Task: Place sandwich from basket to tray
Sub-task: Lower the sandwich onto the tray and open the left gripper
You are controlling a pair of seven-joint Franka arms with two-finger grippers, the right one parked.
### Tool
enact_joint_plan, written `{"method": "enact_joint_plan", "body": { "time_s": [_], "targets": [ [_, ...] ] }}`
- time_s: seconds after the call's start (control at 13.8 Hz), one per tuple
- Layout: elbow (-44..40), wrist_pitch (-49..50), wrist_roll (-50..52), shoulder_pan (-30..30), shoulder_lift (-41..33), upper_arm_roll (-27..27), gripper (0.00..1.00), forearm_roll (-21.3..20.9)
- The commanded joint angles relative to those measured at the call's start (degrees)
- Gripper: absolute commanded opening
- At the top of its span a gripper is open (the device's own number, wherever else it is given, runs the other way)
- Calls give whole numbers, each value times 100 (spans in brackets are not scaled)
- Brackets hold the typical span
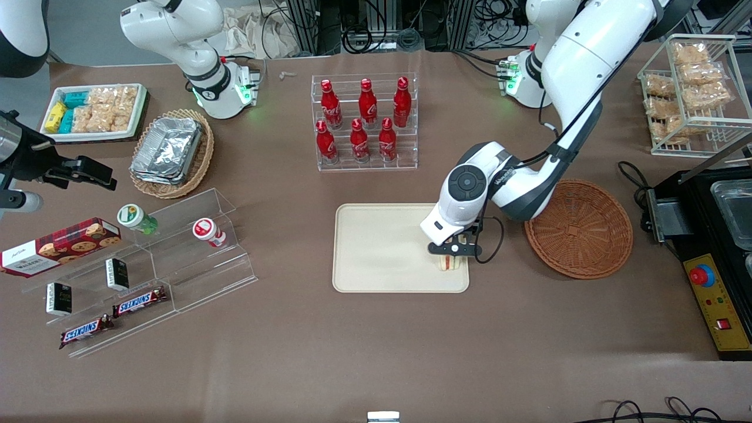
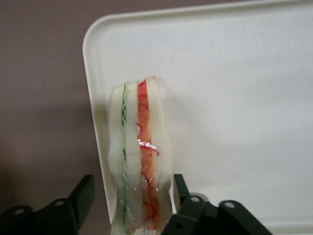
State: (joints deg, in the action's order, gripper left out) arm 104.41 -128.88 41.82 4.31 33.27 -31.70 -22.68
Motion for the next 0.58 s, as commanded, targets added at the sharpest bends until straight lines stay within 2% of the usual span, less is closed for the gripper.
{"method": "enact_joint_plan", "body": {
  "time_s": [0.0, 0.29, 0.43, 0.51],
  "targets": [
    [-149, 108, 178, -36, -101, -135, 100, -140],
    [-683, 1397, 469, -80, -672, -371, 100, 193],
    [-1114, 2126, 22, -80, -961, -416, 100, 605],
    [-1246, 2382, -381, -89, -1206, -364, 100, 938]
  ]
}}
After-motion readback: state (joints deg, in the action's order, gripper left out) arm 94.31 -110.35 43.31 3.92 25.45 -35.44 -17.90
